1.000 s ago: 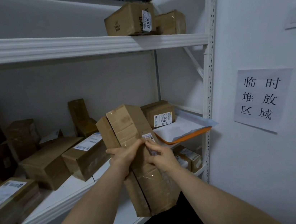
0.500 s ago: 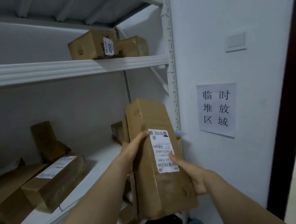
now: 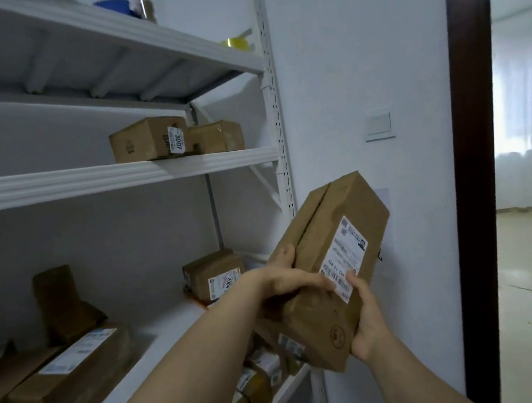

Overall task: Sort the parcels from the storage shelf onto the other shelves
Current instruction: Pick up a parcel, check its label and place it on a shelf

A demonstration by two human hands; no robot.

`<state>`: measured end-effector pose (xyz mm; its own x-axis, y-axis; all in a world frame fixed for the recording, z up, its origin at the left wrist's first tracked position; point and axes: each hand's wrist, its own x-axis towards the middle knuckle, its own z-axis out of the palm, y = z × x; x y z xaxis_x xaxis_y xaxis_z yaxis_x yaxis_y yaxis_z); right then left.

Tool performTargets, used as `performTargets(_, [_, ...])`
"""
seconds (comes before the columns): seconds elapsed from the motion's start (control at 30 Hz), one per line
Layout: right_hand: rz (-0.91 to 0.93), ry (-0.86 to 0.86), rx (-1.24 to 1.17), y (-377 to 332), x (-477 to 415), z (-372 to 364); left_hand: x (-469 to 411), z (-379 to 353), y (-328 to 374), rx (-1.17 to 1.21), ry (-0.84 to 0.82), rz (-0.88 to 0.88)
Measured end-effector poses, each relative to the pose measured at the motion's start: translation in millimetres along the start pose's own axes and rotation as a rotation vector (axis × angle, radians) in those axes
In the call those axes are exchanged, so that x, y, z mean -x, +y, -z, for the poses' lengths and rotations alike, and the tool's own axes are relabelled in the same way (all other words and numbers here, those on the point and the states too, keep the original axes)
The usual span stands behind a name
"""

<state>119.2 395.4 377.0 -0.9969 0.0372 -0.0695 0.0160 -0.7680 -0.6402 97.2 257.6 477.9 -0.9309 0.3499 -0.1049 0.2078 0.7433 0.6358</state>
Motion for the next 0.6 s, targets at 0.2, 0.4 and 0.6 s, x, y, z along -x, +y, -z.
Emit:
performTargets(0.2, [0.138,-0.031,-0.135,0.0,10.4,-55.4,22.8,42.3,17.2,0.006,0.189,-0.009])
performTargets(0.4, [0.163,-0.128,-0.149,15.5,24.0,-114.0,61.1,94.8,17.5,0.021,0.424,-0.098])
performTargets(0.6, [0.119,-0.277,-0.027,30.7,48.6,-165.1,106.6,145.7,-11.1,0.078,0.487,-0.072])
